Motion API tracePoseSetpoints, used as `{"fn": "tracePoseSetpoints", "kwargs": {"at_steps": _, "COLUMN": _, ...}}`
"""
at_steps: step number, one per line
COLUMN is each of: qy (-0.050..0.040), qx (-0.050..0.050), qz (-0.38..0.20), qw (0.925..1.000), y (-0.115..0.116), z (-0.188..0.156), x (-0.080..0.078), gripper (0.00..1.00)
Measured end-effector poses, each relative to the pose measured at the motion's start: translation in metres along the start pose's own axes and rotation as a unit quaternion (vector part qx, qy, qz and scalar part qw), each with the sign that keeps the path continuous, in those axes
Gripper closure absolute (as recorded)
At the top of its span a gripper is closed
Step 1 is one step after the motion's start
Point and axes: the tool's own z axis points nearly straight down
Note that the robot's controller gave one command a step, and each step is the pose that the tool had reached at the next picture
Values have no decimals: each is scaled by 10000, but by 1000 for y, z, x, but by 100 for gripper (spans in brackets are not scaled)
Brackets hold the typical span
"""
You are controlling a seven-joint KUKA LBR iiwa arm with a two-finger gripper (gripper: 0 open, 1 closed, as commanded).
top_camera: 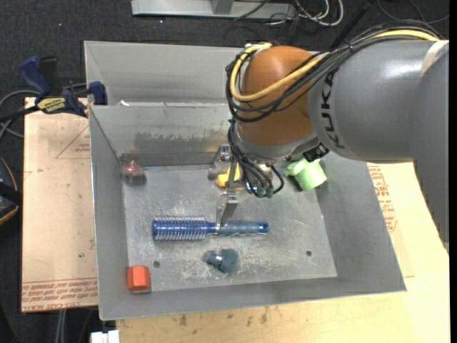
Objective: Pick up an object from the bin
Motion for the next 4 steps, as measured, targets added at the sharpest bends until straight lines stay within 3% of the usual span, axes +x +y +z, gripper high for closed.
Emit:
{"fn": "tracePoseSetpoints", "kwargs": {"at_steps": 1, "qy": -114, "qx": -23, "qz": -1009, "qw": 9948, "y": -40, "z": 104, "x": 39, "gripper": 0}}
{"fn": "tracePoseSetpoints", "kwargs": {"at_steps": 2, "qy": -130, "qx": -25, "qz": -1019, "qw": 9947, "y": -39, "z": 104, "x": 38, "gripper": 100}}
{"fn": "tracePoseSetpoints", "kwargs": {"at_steps": 3, "qy": -77, "qx": 4, "qz": -1103, "qw": 9939, "y": -46, "z": -8, "x": 61, "gripper": 100}}
{"fn": "tracePoseSetpoints", "kwargs": {"at_steps": 4, "qy": -90, "qx": 5, "qz": -1035, "qw": 9946, "y": -40, "z": -133, "x": 50, "gripper": 100}}
